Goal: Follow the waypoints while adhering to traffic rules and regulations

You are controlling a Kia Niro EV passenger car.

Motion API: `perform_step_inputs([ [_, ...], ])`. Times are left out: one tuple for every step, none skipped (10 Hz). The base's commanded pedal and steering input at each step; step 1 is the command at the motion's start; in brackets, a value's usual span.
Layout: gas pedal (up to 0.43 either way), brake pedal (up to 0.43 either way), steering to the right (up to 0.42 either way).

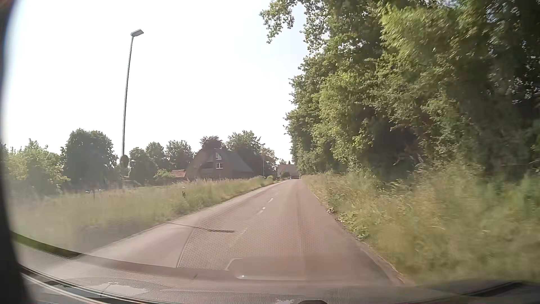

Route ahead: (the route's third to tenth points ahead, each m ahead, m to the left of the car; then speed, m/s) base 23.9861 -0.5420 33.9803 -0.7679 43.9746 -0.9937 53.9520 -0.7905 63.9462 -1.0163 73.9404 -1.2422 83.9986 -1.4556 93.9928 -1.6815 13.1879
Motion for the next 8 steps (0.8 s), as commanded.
perform_step_inputs([
  [0.228, 0.0, 0.008],
  [0.228, 0.0, 0.006],
  [0.228, 0.0, 0.005],
  [0.228, 0.0, 0.005],
  [0.228, 0.0, 0.005],
  [0.22, 0.0, 0.005],
  [0.22, 0.0, 0.004],
  [0.22, 0.0, 0.004],
])
